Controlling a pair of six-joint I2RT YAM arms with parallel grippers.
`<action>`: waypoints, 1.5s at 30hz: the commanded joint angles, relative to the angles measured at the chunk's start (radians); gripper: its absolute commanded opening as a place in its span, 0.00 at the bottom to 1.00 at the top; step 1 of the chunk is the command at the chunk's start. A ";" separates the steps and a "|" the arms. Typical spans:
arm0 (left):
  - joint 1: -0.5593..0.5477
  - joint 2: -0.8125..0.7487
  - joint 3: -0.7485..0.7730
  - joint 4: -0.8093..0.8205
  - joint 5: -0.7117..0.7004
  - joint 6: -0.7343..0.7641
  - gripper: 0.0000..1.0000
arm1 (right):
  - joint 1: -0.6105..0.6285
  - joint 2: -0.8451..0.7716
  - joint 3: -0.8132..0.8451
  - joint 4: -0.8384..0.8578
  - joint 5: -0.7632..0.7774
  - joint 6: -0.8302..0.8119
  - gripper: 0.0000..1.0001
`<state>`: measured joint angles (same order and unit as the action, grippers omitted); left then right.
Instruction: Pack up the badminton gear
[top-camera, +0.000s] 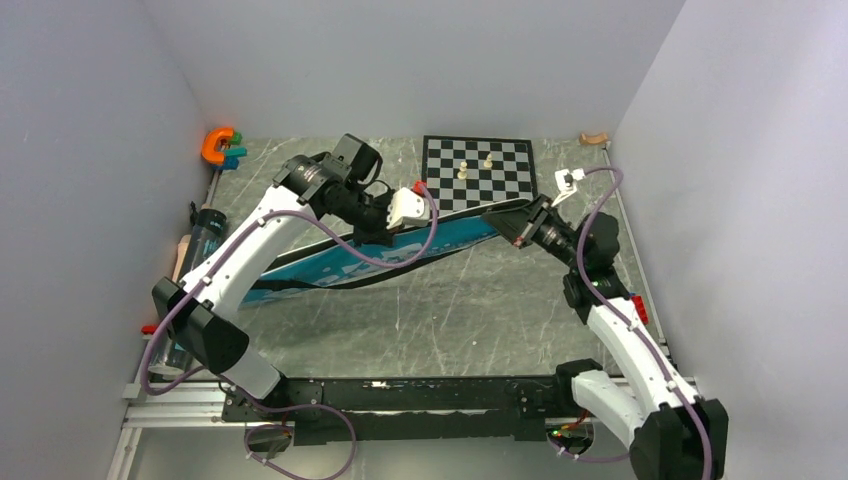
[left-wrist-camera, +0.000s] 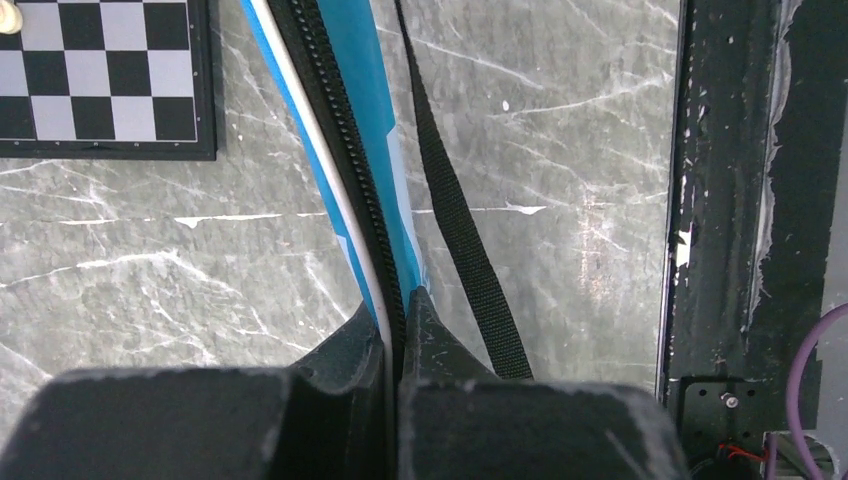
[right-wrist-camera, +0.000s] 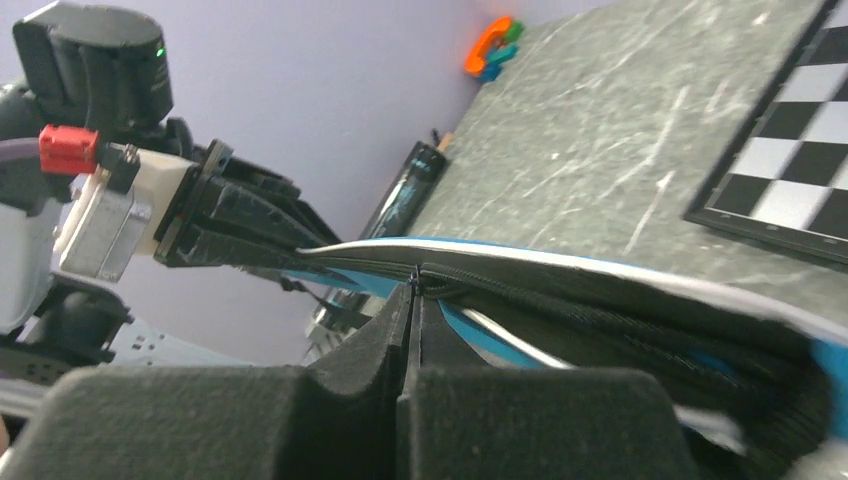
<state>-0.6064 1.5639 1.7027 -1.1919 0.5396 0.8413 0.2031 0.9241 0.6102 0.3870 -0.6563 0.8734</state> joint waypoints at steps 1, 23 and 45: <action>-0.005 -0.080 -0.009 -0.032 -0.035 0.062 0.00 | -0.114 -0.064 0.033 -0.131 0.031 -0.067 0.00; -0.005 -0.154 -0.131 0.072 -0.126 0.129 0.00 | -0.444 -0.149 0.059 -0.482 0.072 -0.054 0.00; -0.175 0.056 -0.085 0.217 -0.222 0.089 0.00 | -0.448 -0.192 0.122 -0.701 0.236 -0.106 0.30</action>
<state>-0.7372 1.5745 1.5692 -1.0584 0.3431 0.9287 -0.2428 0.7498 0.6899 -0.2798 -0.4740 0.7792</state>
